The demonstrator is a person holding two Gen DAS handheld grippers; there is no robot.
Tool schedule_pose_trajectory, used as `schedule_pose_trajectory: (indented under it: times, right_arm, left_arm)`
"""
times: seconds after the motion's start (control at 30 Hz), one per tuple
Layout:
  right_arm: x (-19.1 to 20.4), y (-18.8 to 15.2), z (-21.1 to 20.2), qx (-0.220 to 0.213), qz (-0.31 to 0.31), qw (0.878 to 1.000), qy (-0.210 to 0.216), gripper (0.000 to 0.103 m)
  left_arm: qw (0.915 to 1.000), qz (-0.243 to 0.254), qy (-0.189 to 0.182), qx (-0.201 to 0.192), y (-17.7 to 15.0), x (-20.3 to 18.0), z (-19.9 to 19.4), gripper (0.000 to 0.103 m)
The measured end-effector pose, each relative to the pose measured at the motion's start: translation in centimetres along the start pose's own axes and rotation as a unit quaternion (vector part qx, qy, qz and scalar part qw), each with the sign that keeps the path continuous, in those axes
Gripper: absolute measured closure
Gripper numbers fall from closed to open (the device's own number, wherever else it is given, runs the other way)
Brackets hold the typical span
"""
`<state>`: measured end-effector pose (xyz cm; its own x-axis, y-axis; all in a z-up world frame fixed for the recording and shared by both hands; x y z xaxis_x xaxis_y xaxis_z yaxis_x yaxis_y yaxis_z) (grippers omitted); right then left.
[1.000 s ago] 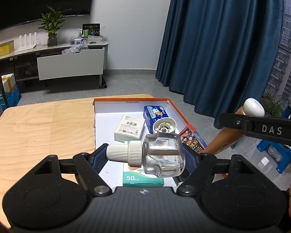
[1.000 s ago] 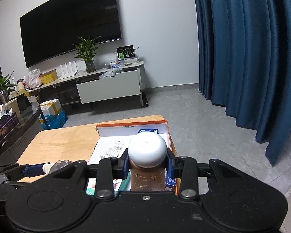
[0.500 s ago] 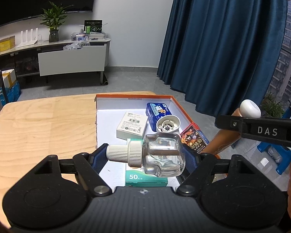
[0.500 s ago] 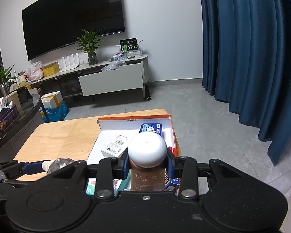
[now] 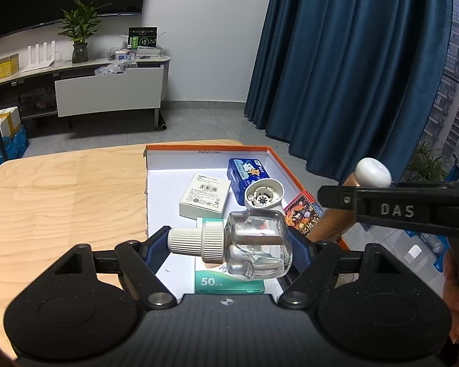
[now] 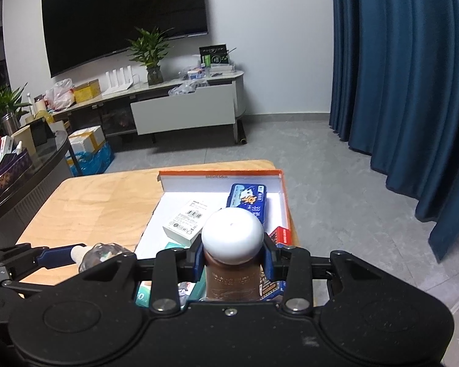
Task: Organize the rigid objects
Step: 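Release the copper tube from right gripper while left releases the glass bottle into the box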
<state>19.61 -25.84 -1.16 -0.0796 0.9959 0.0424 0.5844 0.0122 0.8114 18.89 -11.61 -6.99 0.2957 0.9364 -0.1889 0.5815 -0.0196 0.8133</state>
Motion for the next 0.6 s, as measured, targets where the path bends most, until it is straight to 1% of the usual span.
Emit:
schedule_pose_trajectory:
  times: [0.1, 0.13, 0.2, 0.33, 0.47, 0.57, 0.6]
  right_arm:
    - [0.5, 0.2, 0.9, 0.005, -0.005, 1.000, 0.002, 0.057]
    - [0.5, 0.5, 1.2, 0.003, -0.002, 1.000, 0.003, 0.053]
    - [0.5, 1.1, 1.5, -0.010, 0.005, 1.000, 0.002, 0.032]
    - [0.2, 1.9, 1.5, -0.040, 0.020, 0.999, -0.004, 0.031]
    - [-0.6, 1.9, 1.0, -0.070, 0.042, 0.997, -0.002, 0.030]
    - [-1.6, 2.2, 0.1, -0.098, 0.061, 0.993, -0.009, 0.030]
    - [-1.9, 2.5, -0.4, -0.107, 0.068, 0.992, -0.008, 0.028]
  left_arm:
    - [1.0000, 0.000, -0.001, 0.002, 0.0, 0.1, 0.3, 0.024]
    - [1.0000, 0.000, 0.000, 0.003, 0.0, 0.2, 0.4, 0.024]
    - [1.0000, -0.001, 0.001, 0.005, 0.0, 0.3, 0.6, 0.024]
    - [1.0000, -0.001, 0.004, 0.009, 0.0, 0.6, 1.0, 0.023]
    - [0.9999, -0.005, 0.002, 0.016, -0.1, 0.8, 1.6, 0.023]
    - [0.9998, -0.003, -0.002, 0.018, -0.1, 0.5, 2.0, 0.024]
    - [0.9998, -0.001, -0.004, 0.019, -0.1, 0.4, 2.2, 0.024]
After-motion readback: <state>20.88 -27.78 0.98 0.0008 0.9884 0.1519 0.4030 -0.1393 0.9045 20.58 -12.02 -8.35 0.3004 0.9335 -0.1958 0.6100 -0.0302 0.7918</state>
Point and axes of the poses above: each gripper's, at about its wrist camera, not at the fingertips, and z roughly the way its jaws point, x to its left, y to its top, the point moved 7 cm from there along z, roughly the way its jaws point, and after that the axes turned 5 degrees about -y, right-handed, at the moved point
